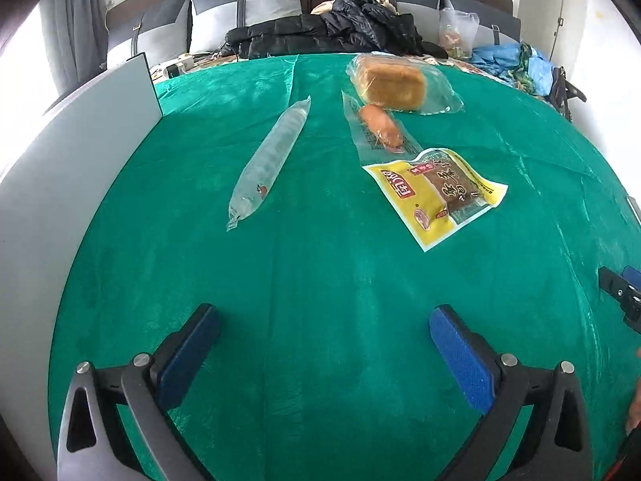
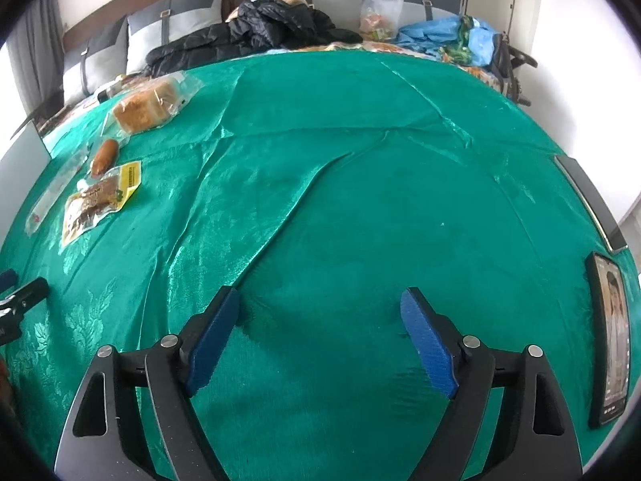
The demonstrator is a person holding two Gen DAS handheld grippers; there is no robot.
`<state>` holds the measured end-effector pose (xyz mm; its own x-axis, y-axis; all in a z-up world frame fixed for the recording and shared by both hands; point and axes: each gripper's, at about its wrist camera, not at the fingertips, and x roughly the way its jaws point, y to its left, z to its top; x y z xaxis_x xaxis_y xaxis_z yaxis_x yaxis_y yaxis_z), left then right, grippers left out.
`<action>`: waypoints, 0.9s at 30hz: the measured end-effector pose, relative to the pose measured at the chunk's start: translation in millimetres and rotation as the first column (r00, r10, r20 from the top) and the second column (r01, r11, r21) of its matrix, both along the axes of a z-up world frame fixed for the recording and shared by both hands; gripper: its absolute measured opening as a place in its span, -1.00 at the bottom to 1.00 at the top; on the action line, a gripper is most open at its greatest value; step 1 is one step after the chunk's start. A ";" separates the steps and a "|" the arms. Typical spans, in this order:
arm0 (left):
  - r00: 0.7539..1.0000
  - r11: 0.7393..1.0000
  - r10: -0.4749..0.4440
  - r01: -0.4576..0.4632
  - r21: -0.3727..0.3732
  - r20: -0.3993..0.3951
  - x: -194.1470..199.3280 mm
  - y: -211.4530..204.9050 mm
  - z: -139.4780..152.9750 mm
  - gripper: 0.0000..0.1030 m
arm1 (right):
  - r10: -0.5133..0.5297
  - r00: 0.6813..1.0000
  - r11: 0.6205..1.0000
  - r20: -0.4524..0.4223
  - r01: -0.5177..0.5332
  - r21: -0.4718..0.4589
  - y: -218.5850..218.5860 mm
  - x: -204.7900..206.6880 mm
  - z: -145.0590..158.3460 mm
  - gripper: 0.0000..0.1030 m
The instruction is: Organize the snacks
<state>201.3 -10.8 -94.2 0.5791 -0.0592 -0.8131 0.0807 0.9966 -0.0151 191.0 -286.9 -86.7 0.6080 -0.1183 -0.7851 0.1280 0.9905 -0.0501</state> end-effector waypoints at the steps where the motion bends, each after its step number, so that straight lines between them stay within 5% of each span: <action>1: 1.000 1.000 0.000 0.000 0.002 0.000 0.4 -0.2 0.1 1.00 | -0.003 1.000 1.000 -0.001 0.003 0.000 -0.2 0.2 -0.1 0.70; 27: 1.000 1.000 -0.002 0.002 0.003 0.001 0.8 0.7 0.0 1.00 | -0.009 1.000 1.000 -0.006 0.009 -0.002 -2.6 -0.4 -0.6 0.78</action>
<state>202.0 -10.1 -94.3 0.5794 -0.0581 -0.8130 0.0823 0.9965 -0.0125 190.6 -289.5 -87.3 0.6024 -0.1256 -0.7882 0.1371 0.9892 -0.0528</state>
